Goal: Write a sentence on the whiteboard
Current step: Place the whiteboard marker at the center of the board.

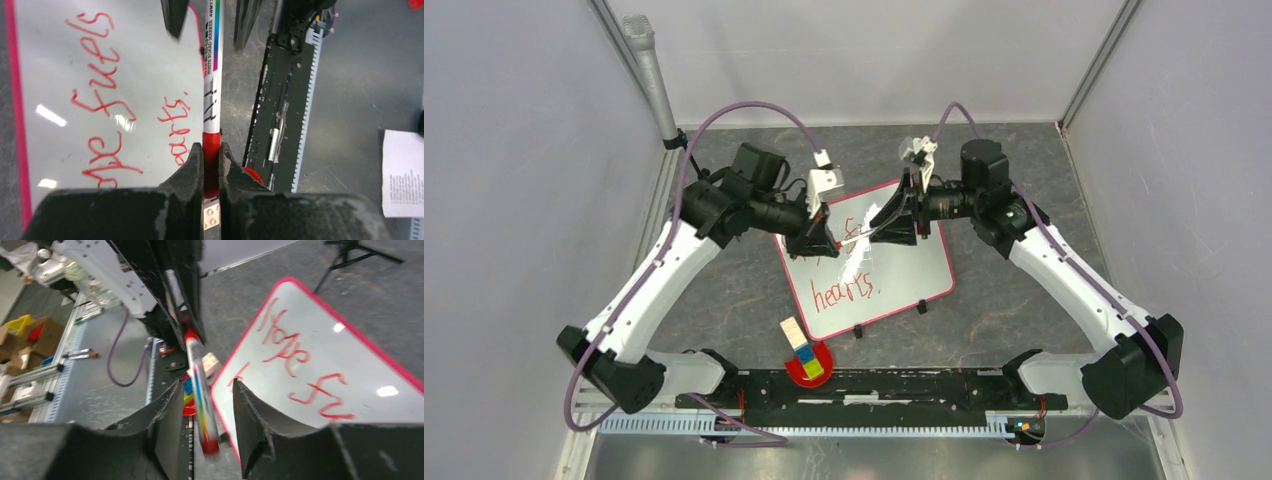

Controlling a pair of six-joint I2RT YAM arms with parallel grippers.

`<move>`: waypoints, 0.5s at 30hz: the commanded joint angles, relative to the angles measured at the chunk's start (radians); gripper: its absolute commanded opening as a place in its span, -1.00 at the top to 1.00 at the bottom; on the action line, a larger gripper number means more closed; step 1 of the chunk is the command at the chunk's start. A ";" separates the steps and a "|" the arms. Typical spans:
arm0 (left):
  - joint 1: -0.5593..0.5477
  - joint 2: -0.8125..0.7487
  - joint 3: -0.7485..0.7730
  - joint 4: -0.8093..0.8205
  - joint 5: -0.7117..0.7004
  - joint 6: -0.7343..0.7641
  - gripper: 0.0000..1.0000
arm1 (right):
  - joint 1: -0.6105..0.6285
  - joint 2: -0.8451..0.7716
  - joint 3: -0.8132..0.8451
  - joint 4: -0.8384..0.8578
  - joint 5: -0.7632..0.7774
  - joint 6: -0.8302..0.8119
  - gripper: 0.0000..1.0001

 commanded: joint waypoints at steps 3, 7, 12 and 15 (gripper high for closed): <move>0.123 -0.168 -0.095 0.036 -0.053 0.002 0.95 | -0.121 0.000 0.104 0.022 0.015 0.042 -0.33; 0.236 -0.238 -0.173 -0.001 -0.112 -0.014 0.95 | -0.184 -0.020 0.116 -0.009 0.018 0.031 -0.92; 0.481 -0.334 -0.292 -0.050 -0.167 0.024 0.95 | -0.230 -0.035 0.111 -0.079 0.016 -0.027 -0.96; 0.675 -0.354 -0.339 -0.083 -0.184 0.079 0.95 | -0.247 -0.044 0.103 -0.122 0.016 -0.069 -0.96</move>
